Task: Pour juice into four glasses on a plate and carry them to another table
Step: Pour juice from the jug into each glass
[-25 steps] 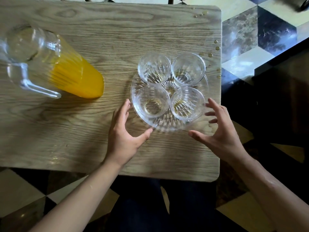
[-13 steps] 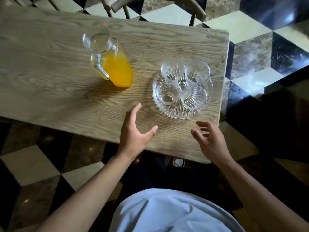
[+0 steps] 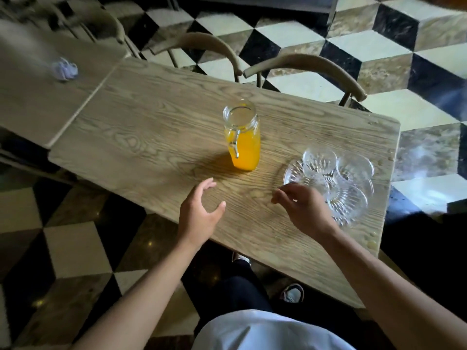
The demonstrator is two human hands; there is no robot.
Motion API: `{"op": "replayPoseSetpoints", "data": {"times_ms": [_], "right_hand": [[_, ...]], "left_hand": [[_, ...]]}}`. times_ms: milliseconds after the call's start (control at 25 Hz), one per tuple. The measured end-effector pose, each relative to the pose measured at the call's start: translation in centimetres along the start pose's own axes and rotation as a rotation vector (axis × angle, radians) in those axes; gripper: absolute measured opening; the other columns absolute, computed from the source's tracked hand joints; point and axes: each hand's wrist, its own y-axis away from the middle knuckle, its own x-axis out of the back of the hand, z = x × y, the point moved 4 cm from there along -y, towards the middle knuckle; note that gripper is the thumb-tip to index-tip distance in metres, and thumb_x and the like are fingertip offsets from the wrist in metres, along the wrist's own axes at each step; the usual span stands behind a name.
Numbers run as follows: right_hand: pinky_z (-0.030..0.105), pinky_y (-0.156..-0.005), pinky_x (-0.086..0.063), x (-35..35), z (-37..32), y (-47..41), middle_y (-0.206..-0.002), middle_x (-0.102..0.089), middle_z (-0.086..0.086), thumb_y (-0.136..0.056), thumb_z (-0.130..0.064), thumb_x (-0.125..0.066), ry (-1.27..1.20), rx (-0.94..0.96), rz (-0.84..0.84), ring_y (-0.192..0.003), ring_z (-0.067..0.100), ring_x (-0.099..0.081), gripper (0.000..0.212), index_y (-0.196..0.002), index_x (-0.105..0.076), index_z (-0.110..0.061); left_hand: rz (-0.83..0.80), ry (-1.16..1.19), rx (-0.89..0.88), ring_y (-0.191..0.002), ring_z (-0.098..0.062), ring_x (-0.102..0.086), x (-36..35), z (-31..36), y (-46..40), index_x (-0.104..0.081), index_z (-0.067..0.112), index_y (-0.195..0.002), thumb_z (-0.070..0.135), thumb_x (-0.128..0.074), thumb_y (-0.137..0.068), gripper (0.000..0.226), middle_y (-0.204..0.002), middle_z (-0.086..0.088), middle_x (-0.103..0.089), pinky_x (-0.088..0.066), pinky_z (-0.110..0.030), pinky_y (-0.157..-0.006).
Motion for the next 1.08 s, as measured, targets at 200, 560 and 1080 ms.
{"op": "replayPoseSetpoints", "data": {"times_ms": [200, 560, 1080], "right_hand": [[0.024, -0.079, -0.055, -2.9, -3.4, -4.8, -0.095, -0.078, -0.008, -0.097, -0.033, -0.069, -0.170, -0.037, 0.022, -0.086, -0.001, -0.072, 0.017, -0.094, -0.080, -0.021], [0.030, -0.085, -0.056, -6.4, -3.4, -7.3, -0.108, -0.076, -0.016, -0.096, -0.046, -0.062, -0.288, -0.078, 0.227, -0.101, 0.006, -0.072, 0.028, -0.116, -0.071, -0.028], [0.029, -0.083, -0.054, -7.9, -5.7, -7.5, -0.098, -0.079, 0.005, -0.098, -0.032, -0.060, -0.500, 0.072, 0.294, -0.096, 0.023, -0.076, 0.034, -0.100, -0.076, -0.002]], "left_hand": [[-0.087, 0.093, 0.040, -0.123, -0.010, -0.065, 0.3, -1.9, -8.5, -0.061, 0.019, -0.134, 0.043, -0.077, -0.069, 0.071, -0.127, 0.004, -0.072, -0.047, -0.038, -0.114], [-0.605, 0.066, -0.183, -0.146, 0.007, -0.037, -4.3, -1.6, -20.1, -0.031, 0.044, -0.152, 0.041, -0.098, -0.057, 0.117, -0.155, 0.028, -0.041, -0.030, -0.023, -0.122], [-0.826, 0.111, -0.200, -0.092, 0.030, -0.054, -7.7, -0.4, -22.4, -0.050, 0.048, -0.106, 0.055, -0.071, -0.044, 0.066, -0.104, 0.030, -0.055, -0.038, 0.006, -0.084]]}}
